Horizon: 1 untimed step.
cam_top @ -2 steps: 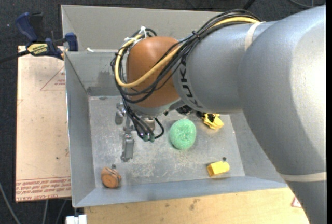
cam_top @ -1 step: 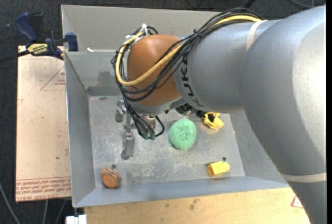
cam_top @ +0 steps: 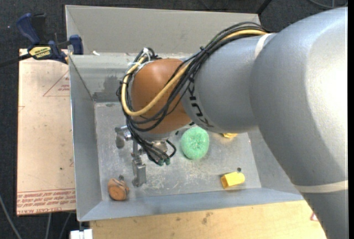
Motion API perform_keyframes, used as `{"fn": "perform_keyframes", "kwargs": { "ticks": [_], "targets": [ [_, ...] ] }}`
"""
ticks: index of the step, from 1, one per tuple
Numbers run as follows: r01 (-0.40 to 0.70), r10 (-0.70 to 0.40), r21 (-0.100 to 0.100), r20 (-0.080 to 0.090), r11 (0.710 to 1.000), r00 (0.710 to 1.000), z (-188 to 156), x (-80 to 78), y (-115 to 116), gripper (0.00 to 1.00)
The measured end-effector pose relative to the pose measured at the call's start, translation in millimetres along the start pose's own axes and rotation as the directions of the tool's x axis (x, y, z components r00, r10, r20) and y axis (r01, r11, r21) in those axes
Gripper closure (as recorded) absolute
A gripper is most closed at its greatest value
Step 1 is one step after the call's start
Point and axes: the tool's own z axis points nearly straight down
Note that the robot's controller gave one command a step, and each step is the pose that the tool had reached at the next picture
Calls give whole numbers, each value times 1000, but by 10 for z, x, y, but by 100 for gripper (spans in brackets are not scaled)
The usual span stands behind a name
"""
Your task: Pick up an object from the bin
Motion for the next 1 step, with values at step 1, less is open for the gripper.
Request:
{"fn": "perform_keyframes", "kwargs": {
  "ticks": [1],
  "targets": [
    [98,-98,-1,-8,995,995,-37,247,133,0]
  ]
}}
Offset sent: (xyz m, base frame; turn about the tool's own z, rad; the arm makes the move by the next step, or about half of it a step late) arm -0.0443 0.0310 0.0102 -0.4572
